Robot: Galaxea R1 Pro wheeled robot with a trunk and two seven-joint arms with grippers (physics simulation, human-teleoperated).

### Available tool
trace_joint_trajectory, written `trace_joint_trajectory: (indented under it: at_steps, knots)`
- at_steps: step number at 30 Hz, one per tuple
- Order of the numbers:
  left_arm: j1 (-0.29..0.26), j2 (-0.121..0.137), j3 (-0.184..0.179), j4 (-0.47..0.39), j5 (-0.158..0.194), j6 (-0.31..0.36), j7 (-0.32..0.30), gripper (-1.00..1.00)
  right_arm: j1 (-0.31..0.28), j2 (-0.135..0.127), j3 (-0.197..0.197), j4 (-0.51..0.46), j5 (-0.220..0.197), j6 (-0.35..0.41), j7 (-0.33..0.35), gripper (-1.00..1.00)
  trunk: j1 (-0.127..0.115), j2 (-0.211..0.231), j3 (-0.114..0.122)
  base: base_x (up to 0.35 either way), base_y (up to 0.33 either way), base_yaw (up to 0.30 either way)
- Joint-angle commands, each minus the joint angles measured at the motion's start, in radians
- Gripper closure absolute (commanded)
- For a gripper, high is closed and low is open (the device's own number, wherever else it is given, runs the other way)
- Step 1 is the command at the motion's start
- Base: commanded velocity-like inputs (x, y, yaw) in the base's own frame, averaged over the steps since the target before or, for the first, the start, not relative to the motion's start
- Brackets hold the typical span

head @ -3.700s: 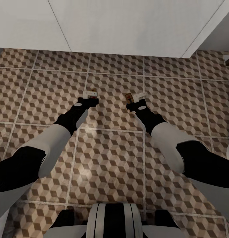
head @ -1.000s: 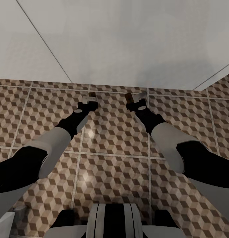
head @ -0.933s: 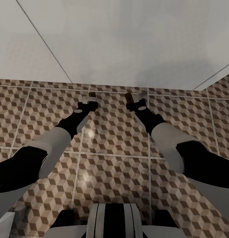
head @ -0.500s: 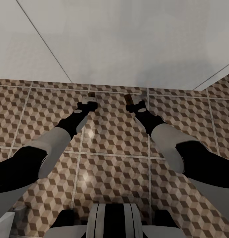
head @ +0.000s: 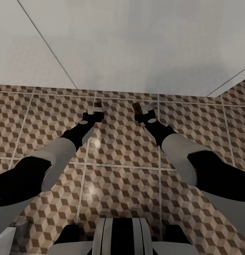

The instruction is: Take the four mousetraps from the cabinet in the bathroom and place them on the bathroom floor. Make sure all four end up on the same floor surface, and ensure that at least two of them are either under or directly next to the same bathroom sink.

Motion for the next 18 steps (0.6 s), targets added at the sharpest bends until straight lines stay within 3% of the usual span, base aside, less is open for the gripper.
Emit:
trace_joint_trajectory:
  at_steps: [1, 7, 18]
  knots:
    - [-0.001, 0.000, -0.009, 0.006, 0.009, -0.009, 0.006, 1.00, -0.001, 0.000, 0.004, 0.001, 0.004, -0.001, -0.004, 1.00, 0.000, 0.000, 0.000, 0.000, 0.000, 0.000]
    - [-0.001, 0.000, -0.009, 0.021, 0.009, -0.026, 0.006, 1.00, -0.001, 0.000, 0.004, 0.007, 0.004, -0.006, -0.003, 1.00, 0.000, 0.000, 0.000, 0.000, 0.000, 0.000]
    - [0.000, 0.000, -0.009, 0.024, 0.009, -0.036, 0.006, 1.00, -0.001, 0.000, 0.004, 0.039, 0.004, -0.104, 0.018, 1.00, 0.000, 0.000, 0.000, 0.000, 0.000, 0.000]
